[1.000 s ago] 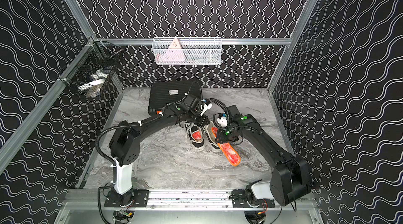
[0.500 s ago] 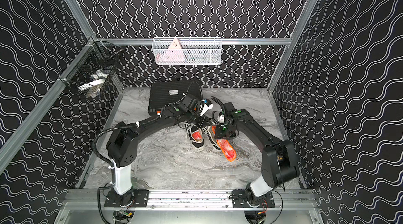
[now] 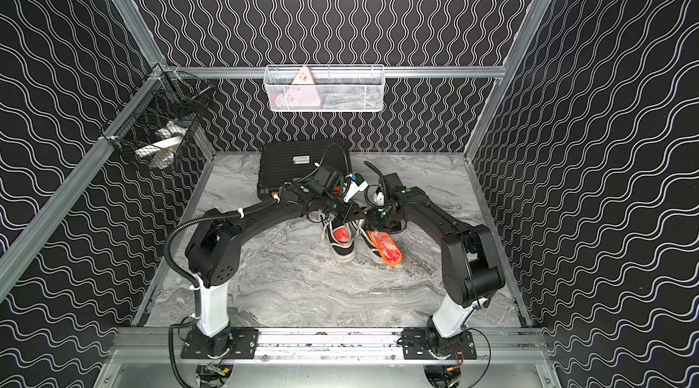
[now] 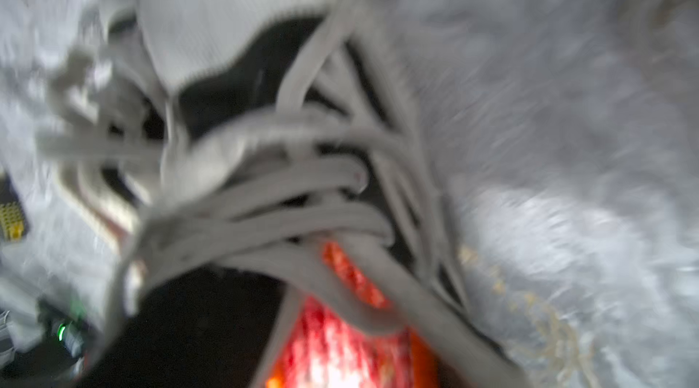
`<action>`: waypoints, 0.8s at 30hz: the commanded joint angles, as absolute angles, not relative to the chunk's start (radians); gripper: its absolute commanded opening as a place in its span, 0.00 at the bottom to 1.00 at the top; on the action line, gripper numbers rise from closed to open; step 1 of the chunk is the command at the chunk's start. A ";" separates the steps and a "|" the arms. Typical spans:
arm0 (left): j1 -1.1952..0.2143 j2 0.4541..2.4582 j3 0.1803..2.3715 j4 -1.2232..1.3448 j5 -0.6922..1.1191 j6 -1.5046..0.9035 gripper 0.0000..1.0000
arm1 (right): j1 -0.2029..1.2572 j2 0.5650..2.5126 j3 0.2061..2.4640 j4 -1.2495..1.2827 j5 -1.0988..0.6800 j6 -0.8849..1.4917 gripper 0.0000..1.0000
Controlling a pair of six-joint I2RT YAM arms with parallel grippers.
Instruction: Insert the insole into the shoe
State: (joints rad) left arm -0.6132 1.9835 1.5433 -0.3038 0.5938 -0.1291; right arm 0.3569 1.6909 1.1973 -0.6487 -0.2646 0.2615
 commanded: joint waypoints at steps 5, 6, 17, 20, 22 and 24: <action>-0.592 1.995 1.535 -0.246 0.617 -0.142 0.00 | 0.356 1.653 1.243 -0.593 -0.277 0.246 0.77; -0.590 1.996 1.534 -0.241 0.614 -0.145 0.00 | 0.356 1.639 1.234 -0.606 -0.272 0.235 0.78; -0.587 2.021 1.546 -0.225 0.606 -0.143 0.00 | 0.321 1.538 1.174 -0.819 -0.153 0.237 0.62; -0.587 2.024 1.548 -0.208 0.616 -0.152 0.00 | 0.311 1.553 1.155 -0.855 -0.191 0.251 0.58; -0.587 2.026 1.552 -0.200 0.621 -0.156 0.00 | 0.307 1.550 1.143 -0.863 -0.209 0.273 0.59; -0.586 2.031 1.560 -0.198 0.624 -0.160 0.00 | 0.305 1.549 1.140 -0.871 -0.234 0.287 0.60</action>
State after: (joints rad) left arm -0.5884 2.0251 1.5433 -0.2546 0.6010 -0.1497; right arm 0.3084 1.5497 1.1431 -0.8303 -0.1986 0.2543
